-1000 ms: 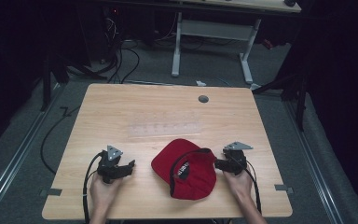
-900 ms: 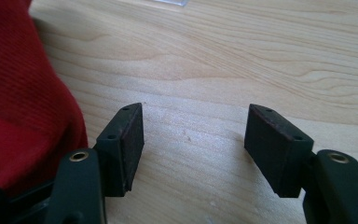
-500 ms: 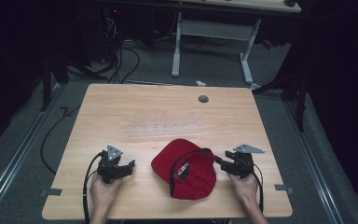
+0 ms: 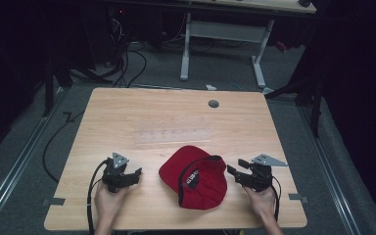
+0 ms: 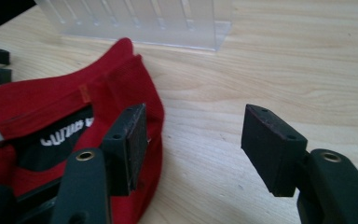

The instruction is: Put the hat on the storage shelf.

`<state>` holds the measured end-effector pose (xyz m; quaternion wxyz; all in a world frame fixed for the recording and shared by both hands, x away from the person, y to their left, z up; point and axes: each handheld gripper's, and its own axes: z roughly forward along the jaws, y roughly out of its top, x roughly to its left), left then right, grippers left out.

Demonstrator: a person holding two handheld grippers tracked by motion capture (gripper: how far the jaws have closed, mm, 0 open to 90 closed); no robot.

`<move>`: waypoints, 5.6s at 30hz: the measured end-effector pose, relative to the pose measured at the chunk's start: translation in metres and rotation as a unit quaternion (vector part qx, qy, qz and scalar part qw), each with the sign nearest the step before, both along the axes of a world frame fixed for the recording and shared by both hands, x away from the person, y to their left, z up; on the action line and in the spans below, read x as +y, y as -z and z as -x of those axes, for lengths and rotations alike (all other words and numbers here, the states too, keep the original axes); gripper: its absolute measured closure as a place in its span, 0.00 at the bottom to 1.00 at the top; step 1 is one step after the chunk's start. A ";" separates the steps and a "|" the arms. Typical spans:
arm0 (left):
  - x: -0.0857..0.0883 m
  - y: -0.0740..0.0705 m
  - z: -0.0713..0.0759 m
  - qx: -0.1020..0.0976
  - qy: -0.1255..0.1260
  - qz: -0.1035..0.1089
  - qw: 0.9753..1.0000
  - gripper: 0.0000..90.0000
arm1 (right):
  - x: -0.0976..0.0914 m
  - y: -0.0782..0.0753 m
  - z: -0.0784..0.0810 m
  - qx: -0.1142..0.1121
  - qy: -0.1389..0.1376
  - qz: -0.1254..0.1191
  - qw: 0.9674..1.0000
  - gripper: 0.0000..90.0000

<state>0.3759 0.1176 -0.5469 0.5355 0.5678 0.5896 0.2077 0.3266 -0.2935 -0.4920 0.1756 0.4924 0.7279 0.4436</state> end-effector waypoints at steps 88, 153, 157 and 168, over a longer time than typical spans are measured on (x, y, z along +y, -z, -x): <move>0.000 0.000 0.000 0.001 0.005 -0.001 1.000 0.30 | 0.045 -0.007 -0.041 0.055 -0.125 -0.016 0.990 0.92; -0.093 -0.040 0.040 -0.080 0.161 0.001 0.984 0.21 | 0.058 -0.058 -0.057 0.044 -0.093 -0.058 0.993 0.92; -0.094 -0.041 0.041 -0.094 0.160 -0.014 0.983 0.20 | 0.057 -0.058 -0.056 0.050 -0.089 -0.042 0.994 0.92; -0.098 -0.039 0.047 -0.116 0.176 -0.067 0.975 0.21 | 0.060 -0.057 -0.056 0.067 -0.085 -0.017 0.994 0.92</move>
